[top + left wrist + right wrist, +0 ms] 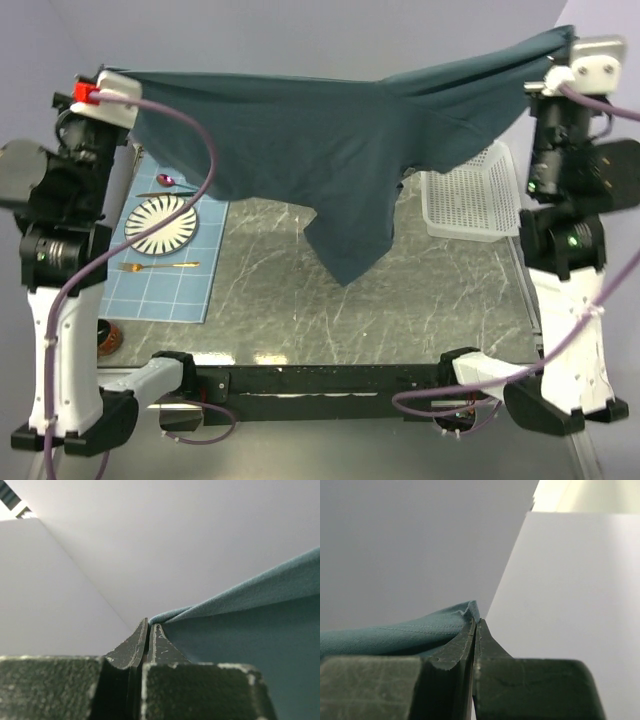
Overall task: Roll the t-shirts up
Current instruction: Flatten out the T-shirt at the center of the board.
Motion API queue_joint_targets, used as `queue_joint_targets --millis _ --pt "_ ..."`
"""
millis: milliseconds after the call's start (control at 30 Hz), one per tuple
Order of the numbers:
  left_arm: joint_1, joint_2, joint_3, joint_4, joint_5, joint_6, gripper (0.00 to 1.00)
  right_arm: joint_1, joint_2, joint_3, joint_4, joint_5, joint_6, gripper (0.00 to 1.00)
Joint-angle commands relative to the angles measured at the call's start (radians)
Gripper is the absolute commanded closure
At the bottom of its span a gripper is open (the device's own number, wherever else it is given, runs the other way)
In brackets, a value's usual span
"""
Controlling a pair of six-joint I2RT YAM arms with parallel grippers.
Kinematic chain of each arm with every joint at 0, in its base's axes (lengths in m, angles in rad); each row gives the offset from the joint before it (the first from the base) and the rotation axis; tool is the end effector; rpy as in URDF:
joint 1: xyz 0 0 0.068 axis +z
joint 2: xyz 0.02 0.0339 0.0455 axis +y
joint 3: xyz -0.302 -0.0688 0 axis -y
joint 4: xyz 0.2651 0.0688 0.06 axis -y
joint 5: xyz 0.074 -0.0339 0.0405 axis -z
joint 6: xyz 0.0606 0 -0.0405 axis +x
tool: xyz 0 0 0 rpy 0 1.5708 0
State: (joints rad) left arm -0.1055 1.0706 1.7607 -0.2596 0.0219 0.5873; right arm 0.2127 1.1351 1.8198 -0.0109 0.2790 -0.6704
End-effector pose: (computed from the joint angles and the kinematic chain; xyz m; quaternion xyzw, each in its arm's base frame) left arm 0.1627 -0.0186 0.6497 0.1919 0.5045 0.1951 0.8189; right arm 0.1631 0.0182 0.6839 -0.0702 0.4418 -0.2612 0.8554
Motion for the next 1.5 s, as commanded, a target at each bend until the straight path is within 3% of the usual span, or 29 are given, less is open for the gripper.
queue_joint_targets --millis 0,333,533,633,700,800,867,1000,1100,1300,1467 --pt "0.007 -0.055 -0.01 0.048 -0.01 0.002 0.99 -0.012 -0.096 0.085 0.017 -0.027 -0.047 1.0" --pt "0.053 -0.167 0.016 0.097 0.03 -0.009 0.99 -0.012 -0.212 0.127 0.002 -0.13 -0.07 1.0" --pt "0.061 -0.086 0.071 0.14 0.029 -0.035 0.99 -0.012 -0.077 0.281 0.069 -0.132 -0.069 1.0" --pt "0.061 -0.031 0.069 0.178 0.052 -0.024 0.99 -0.012 -0.012 0.283 0.114 -0.155 -0.095 1.0" --pt "0.061 0.008 0.048 0.195 0.062 0.006 0.99 -0.012 0.005 0.233 0.153 -0.169 -0.109 1.0" --pt "0.061 0.057 -0.047 0.203 0.087 0.057 0.99 -0.012 -0.001 -0.007 0.207 -0.17 -0.115 1.0" --pt "0.061 0.093 -0.153 0.197 0.122 0.071 0.99 -0.012 -0.008 -0.121 0.223 -0.172 -0.083 1.0" --pt "0.046 0.163 -0.352 0.158 0.18 0.069 0.99 -0.01 -0.031 -0.502 0.23 -0.227 -0.06 1.0" --pt "0.012 0.228 -0.54 0.143 0.176 0.078 0.99 0.007 0.003 -0.667 0.194 -0.244 -0.031 1.0" --pt "-0.014 0.451 -0.664 0.249 0.158 0.085 0.99 0.033 0.247 -0.771 0.198 -0.235 -0.003 1.0" --pt "-0.011 0.747 -0.459 0.2 0.078 0.05 0.99 0.025 0.589 -0.599 0.207 -0.083 -0.006 1.0"
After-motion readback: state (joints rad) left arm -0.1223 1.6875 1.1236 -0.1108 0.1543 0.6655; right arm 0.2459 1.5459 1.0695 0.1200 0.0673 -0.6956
